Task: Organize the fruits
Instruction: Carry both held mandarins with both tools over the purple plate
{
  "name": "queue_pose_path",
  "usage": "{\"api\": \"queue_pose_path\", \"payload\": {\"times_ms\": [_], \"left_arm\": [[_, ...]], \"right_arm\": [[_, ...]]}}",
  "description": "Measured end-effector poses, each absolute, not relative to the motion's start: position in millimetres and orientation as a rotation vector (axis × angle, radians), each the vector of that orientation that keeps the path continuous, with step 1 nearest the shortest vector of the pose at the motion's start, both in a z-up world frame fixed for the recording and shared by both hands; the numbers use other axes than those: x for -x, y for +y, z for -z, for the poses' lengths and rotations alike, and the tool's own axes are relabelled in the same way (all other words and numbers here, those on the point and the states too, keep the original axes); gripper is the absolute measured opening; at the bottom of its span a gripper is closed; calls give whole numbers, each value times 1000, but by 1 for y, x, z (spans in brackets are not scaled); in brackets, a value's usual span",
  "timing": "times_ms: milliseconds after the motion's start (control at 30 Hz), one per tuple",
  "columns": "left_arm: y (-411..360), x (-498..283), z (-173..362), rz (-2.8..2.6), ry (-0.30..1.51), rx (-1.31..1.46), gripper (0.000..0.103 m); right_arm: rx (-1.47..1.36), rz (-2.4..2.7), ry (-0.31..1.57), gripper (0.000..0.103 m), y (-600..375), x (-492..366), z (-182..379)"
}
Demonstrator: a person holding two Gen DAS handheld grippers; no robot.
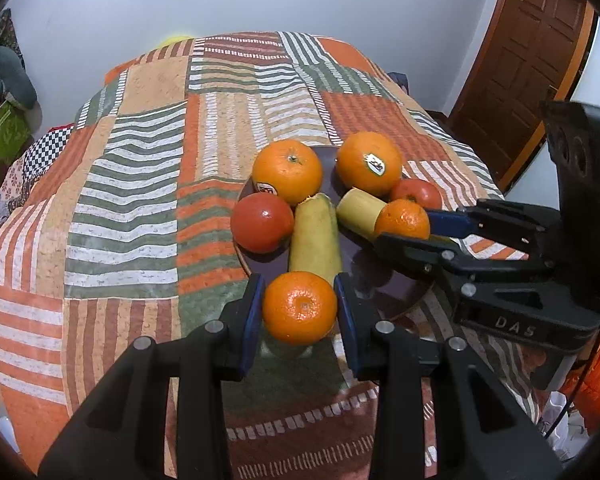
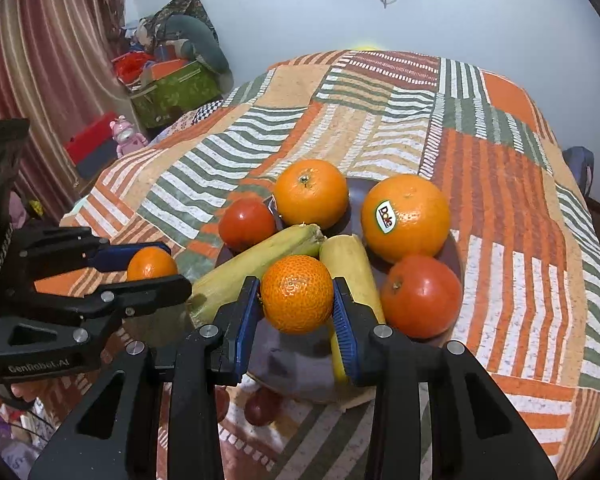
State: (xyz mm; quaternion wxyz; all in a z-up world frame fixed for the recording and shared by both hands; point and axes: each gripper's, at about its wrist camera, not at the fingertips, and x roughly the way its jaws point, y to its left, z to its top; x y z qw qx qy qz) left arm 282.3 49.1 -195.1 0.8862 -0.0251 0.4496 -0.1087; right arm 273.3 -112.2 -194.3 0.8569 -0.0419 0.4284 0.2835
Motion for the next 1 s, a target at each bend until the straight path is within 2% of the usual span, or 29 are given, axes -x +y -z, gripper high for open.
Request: {"api": "queue_pose_path", "payload": {"times_ms": [400, 533, 1000], "left_arm": [[42, -295, 197, 236, 941, 58, 35], [33, -297, 198, 242, 944, 46, 35], [-4, -316, 200, 268, 958, -23, 35]], "right_arm": [[59, -611, 914, 34, -116, -281, 197], [49, -604, 898, 45, -123, -278, 192], [32, -584, 833, 45, -156, -262, 168]]}}
